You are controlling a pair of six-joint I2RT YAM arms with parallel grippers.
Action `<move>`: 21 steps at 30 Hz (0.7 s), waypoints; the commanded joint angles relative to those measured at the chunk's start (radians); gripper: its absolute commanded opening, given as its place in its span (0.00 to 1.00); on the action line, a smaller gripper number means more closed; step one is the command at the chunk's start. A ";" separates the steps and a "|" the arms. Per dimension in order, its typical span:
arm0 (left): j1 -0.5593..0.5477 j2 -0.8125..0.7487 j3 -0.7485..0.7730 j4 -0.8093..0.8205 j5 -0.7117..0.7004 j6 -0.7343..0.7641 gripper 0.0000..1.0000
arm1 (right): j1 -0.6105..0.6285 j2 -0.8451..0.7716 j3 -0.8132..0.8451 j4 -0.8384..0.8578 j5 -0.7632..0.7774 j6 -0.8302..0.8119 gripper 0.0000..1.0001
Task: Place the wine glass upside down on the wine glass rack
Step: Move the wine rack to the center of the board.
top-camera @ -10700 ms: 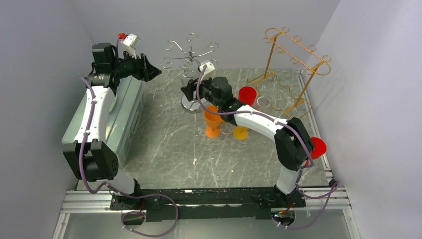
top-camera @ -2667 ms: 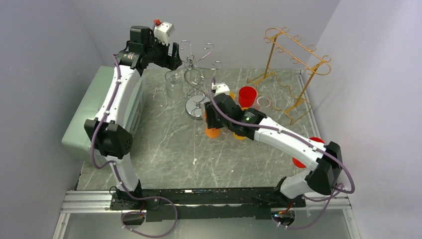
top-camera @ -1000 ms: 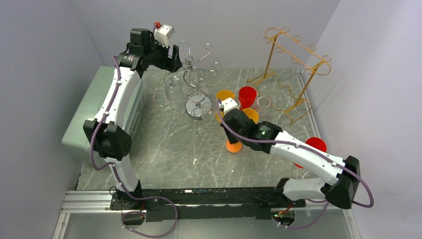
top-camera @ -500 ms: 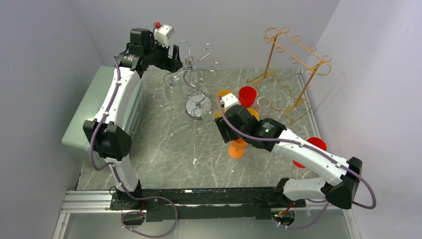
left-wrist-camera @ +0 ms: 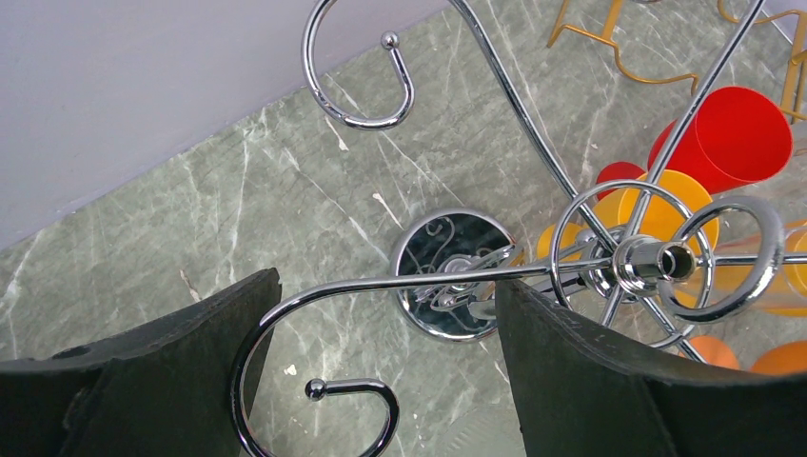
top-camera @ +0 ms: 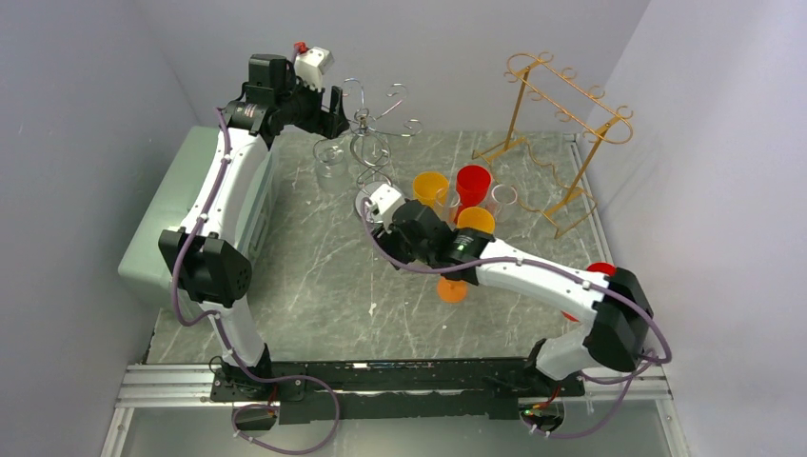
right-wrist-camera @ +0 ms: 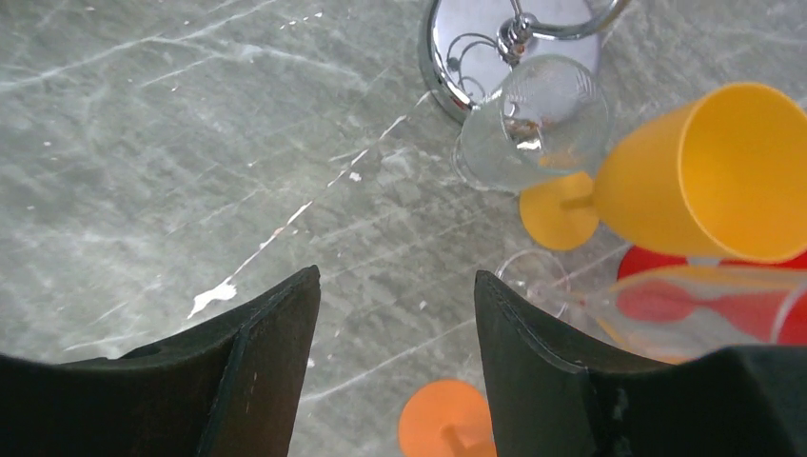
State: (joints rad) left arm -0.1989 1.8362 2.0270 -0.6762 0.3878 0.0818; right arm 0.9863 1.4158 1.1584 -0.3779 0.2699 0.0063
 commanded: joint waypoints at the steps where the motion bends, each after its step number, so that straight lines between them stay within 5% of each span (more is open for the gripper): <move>1: -0.007 -0.049 0.016 -0.002 0.035 -0.013 0.88 | -0.001 0.036 -0.031 0.263 -0.007 -0.160 0.63; 21: -0.006 -0.060 0.001 0.004 0.042 -0.014 0.88 | -0.087 0.268 -0.002 0.452 -0.011 -0.268 0.62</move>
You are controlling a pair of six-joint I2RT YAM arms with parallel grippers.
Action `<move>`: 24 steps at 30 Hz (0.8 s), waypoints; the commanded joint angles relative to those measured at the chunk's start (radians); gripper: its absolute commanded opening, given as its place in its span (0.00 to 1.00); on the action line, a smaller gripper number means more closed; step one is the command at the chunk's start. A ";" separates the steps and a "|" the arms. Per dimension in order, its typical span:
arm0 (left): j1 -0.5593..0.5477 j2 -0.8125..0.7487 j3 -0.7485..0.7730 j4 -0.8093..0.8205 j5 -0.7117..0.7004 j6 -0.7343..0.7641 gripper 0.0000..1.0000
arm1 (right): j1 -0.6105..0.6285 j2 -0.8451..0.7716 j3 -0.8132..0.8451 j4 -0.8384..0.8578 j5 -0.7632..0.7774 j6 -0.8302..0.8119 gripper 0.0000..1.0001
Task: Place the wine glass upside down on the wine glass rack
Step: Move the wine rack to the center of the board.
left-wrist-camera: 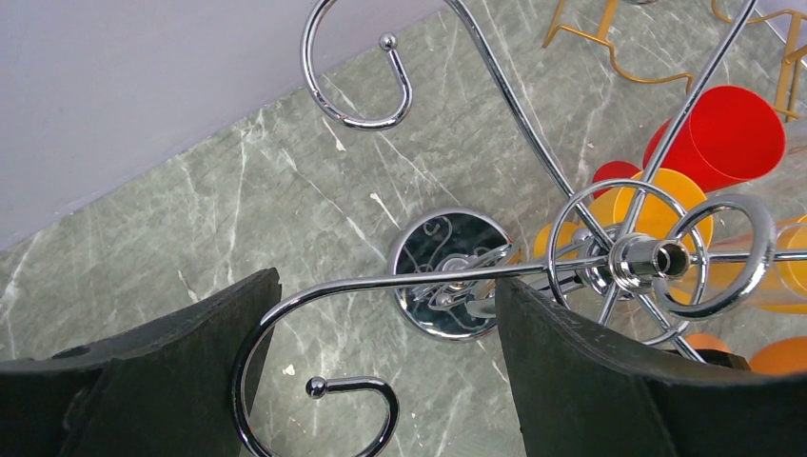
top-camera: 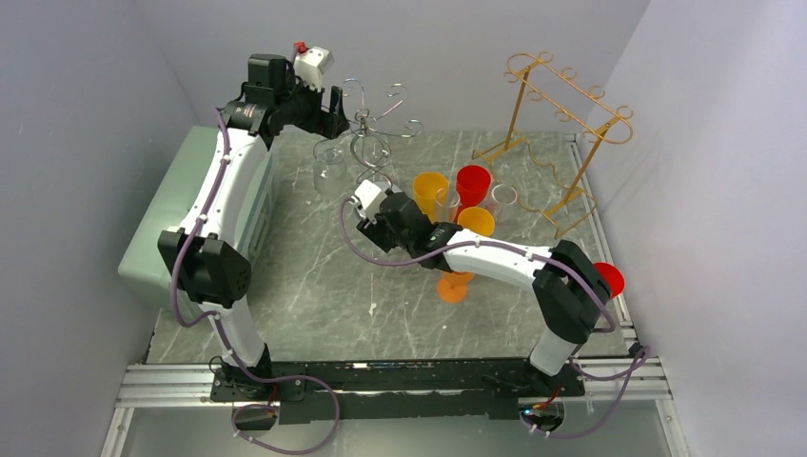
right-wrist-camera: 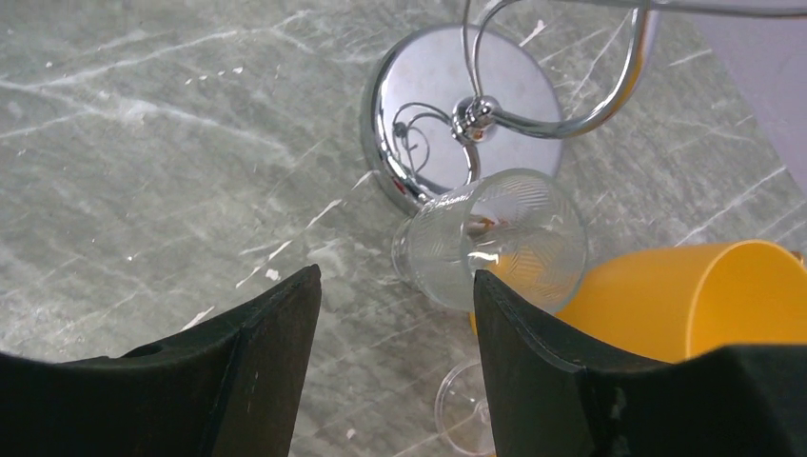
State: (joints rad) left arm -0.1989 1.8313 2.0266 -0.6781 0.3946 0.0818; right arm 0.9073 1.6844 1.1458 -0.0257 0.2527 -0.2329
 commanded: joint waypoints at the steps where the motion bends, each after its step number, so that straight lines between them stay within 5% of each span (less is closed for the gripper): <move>1: -0.007 -0.054 0.001 0.005 0.036 -0.014 0.88 | -0.010 0.003 0.010 0.105 0.005 -0.033 0.62; 15: -0.005 -0.044 0.003 0.006 0.033 -0.014 0.88 | -0.050 0.092 0.031 0.092 -0.024 -0.019 0.59; 24: -0.005 -0.044 -0.001 0.011 0.032 -0.016 0.88 | -0.053 0.136 0.099 -0.005 -0.035 0.022 0.28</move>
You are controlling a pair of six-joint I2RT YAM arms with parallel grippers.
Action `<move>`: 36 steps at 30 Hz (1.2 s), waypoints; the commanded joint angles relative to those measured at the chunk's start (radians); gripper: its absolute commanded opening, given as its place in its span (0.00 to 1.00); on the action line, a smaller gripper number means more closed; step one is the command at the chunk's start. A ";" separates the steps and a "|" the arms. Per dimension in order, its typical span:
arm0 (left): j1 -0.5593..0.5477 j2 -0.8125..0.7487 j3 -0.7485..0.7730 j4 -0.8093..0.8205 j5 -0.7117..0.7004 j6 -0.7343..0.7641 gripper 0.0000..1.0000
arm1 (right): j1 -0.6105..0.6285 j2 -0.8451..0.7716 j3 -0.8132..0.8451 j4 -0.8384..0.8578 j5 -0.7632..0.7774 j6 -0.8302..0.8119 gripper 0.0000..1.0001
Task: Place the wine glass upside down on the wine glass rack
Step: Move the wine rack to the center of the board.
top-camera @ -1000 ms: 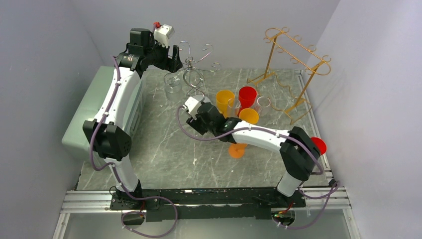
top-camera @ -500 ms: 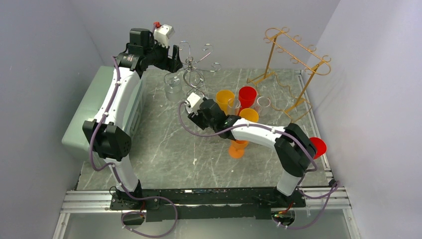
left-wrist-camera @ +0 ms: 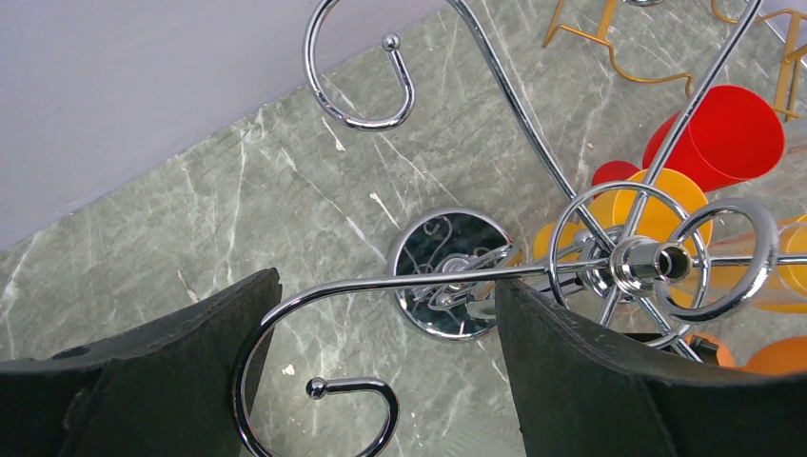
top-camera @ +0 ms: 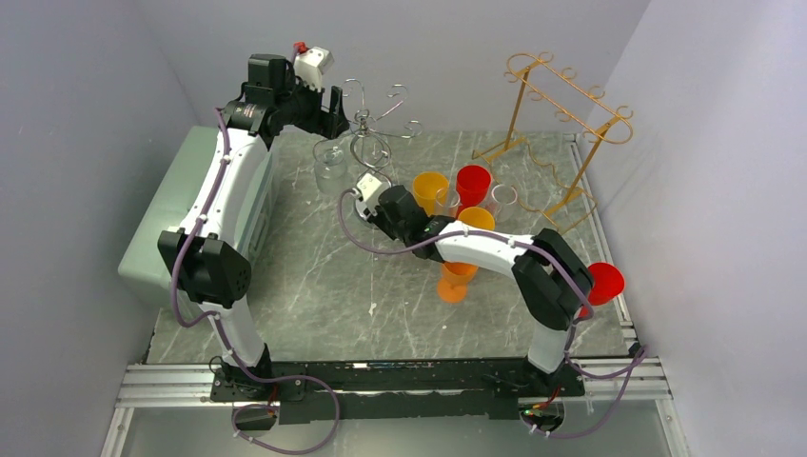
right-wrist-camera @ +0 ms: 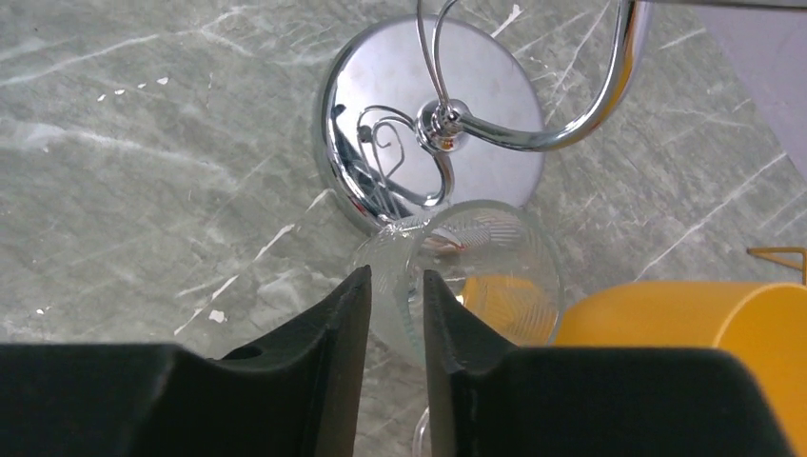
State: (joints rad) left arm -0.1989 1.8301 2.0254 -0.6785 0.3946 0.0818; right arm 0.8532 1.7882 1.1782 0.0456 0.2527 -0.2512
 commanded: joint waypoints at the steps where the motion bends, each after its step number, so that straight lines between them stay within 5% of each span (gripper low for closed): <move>1: -0.005 -0.043 0.001 0.011 0.033 -0.016 0.88 | 0.001 0.035 0.075 -0.088 -0.038 0.043 0.26; 8: -0.005 -0.045 -0.006 0.015 0.033 -0.017 0.88 | 0.002 0.013 0.080 -0.127 -0.060 0.073 0.00; 36: -0.005 -0.082 -0.055 0.067 0.097 -0.058 0.86 | 0.001 0.066 0.174 -0.385 -0.099 0.369 0.00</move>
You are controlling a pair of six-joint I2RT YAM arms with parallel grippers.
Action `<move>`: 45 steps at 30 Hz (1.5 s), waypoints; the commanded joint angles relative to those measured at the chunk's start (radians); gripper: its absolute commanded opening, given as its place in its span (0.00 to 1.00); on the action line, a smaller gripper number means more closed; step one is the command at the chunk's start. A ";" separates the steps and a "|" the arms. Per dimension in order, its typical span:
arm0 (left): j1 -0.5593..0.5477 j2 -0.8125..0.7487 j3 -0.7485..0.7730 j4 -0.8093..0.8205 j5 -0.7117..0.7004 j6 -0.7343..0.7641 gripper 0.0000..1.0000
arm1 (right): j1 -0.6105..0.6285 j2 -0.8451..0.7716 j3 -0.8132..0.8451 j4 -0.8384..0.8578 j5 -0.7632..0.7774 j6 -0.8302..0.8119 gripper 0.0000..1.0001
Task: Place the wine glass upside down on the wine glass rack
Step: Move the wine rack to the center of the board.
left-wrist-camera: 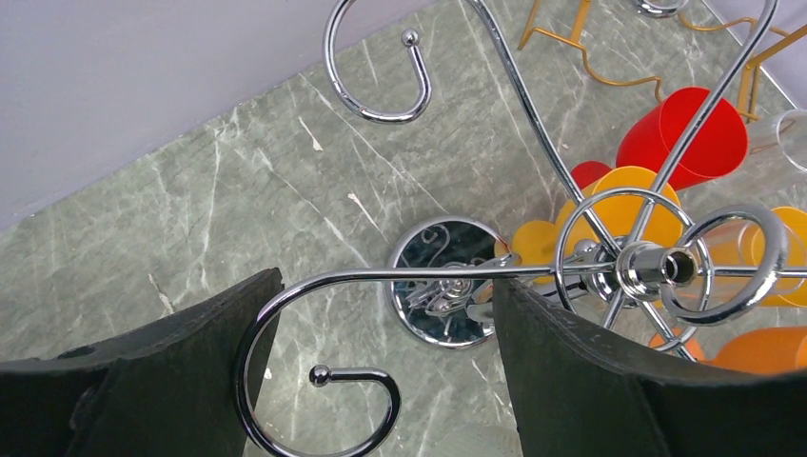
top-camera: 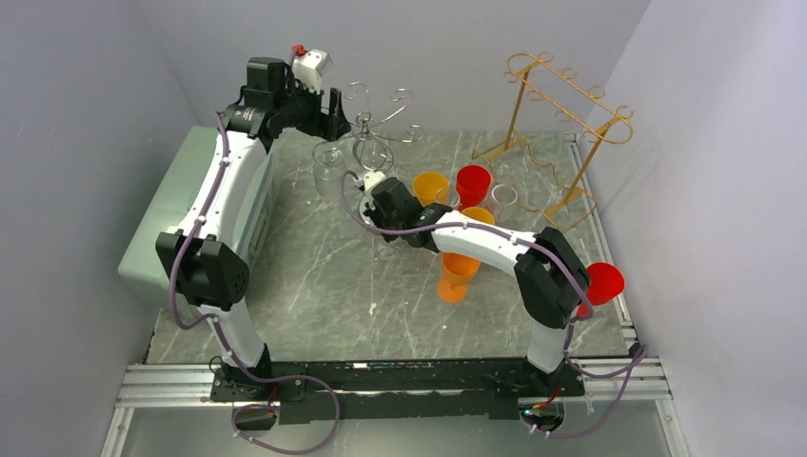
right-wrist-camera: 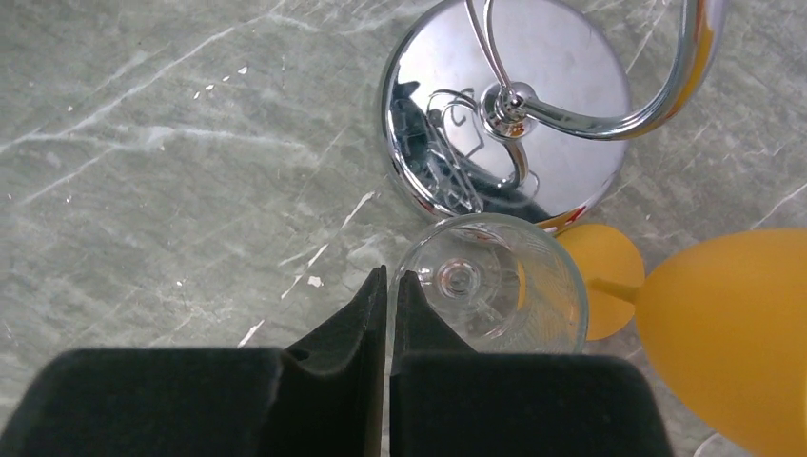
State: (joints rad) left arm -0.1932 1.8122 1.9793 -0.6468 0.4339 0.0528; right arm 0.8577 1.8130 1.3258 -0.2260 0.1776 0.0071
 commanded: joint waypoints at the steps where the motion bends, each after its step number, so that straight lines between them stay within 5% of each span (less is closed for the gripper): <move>1: -0.011 -0.067 -0.012 0.039 0.058 -0.028 0.86 | -0.005 0.046 0.032 -0.119 -0.026 0.128 0.00; 20: -0.011 -0.076 -0.034 0.055 0.071 -0.019 0.85 | -0.009 0.079 0.156 -0.319 -0.141 0.367 0.00; 45: -0.011 -0.094 -0.082 0.078 0.089 -0.024 0.82 | -0.019 0.019 0.101 -0.312 -0.349 0.394 0.00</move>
State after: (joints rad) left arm -0.1982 1.7645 1.9102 -0.5724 0.4934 0.0322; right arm 0.8242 1.8431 1.4441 -0.4435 -0.0376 0.3534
